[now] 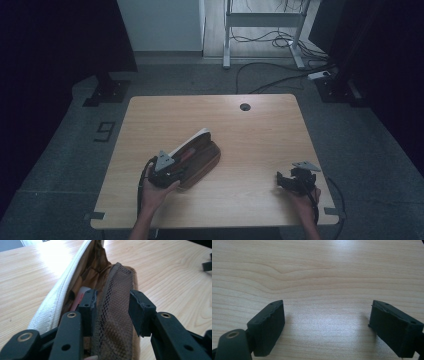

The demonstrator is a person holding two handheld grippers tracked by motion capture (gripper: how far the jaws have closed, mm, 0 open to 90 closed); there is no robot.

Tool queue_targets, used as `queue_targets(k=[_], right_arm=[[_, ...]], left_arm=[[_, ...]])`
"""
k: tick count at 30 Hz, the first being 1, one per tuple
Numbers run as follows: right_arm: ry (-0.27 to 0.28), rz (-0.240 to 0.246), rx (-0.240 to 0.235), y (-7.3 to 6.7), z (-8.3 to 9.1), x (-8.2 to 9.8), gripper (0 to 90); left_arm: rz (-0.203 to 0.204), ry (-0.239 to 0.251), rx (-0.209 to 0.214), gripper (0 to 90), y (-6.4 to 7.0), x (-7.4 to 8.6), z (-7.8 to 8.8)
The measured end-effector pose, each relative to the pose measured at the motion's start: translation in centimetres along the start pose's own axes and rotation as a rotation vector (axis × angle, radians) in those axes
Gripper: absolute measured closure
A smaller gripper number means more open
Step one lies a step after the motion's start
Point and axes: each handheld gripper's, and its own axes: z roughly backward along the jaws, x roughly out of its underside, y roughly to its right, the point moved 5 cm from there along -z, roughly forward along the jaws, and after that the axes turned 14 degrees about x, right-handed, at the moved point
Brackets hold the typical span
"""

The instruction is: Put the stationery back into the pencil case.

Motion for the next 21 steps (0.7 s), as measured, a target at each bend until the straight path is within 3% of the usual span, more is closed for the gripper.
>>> queue_targets(k=[10,21], right_arm=[[0.000,0.000,0.000,0.0,0.0,0.0,12.5],[0.000,0.000,0.000,0.0,0.0,0.0,12.5]], left_arm=[[0.024,0.023,0.068,55.1,1.5,0.9,0.6],[0.044,0.028,0.089,52.6,3.0,2.7,1.1]])
